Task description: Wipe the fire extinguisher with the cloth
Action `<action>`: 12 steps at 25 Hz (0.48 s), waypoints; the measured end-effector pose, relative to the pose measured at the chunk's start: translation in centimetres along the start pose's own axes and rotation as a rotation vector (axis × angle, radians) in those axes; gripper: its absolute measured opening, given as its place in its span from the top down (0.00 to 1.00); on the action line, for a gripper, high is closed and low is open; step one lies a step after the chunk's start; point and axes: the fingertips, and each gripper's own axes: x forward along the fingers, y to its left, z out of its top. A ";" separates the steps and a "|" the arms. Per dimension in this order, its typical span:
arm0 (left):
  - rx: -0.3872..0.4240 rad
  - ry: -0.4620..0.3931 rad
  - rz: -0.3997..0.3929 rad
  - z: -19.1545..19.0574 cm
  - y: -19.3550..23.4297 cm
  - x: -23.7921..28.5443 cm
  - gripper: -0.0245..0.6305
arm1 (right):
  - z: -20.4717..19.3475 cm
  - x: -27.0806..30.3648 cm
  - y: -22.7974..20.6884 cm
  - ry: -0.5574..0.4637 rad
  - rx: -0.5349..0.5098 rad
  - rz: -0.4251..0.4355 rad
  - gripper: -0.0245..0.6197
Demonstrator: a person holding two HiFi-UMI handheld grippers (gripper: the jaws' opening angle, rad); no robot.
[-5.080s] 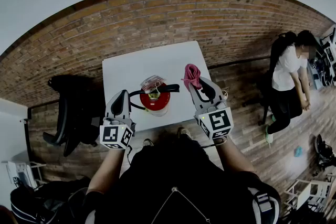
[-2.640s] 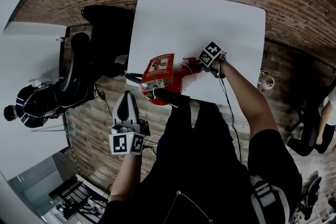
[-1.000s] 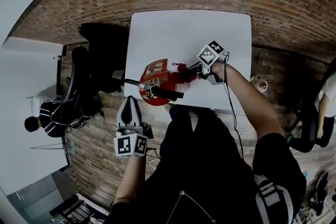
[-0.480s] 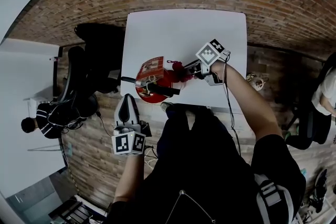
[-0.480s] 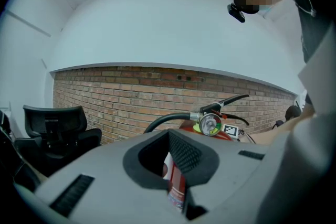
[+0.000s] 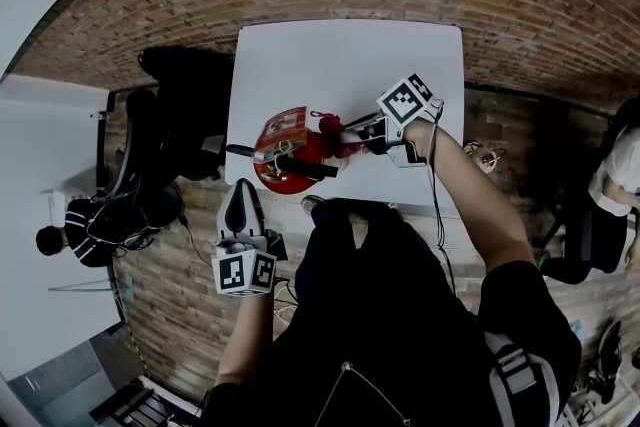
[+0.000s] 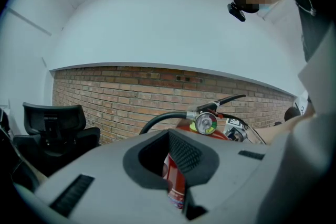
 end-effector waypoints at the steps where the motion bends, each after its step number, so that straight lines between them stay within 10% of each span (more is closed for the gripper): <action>1: 0.000 -0.001 -0.001 0.0 -0.1 0.0 0.92 | 0.1 -0.1 0.5 -0.007 0.003 0.012 0.81; 12: 0.003 -0.011 -0.010 -0.2 -0.8 -0.1 0.92 | 1.3 -1.4 6.1 -0.079 -0.028 0.122 0.81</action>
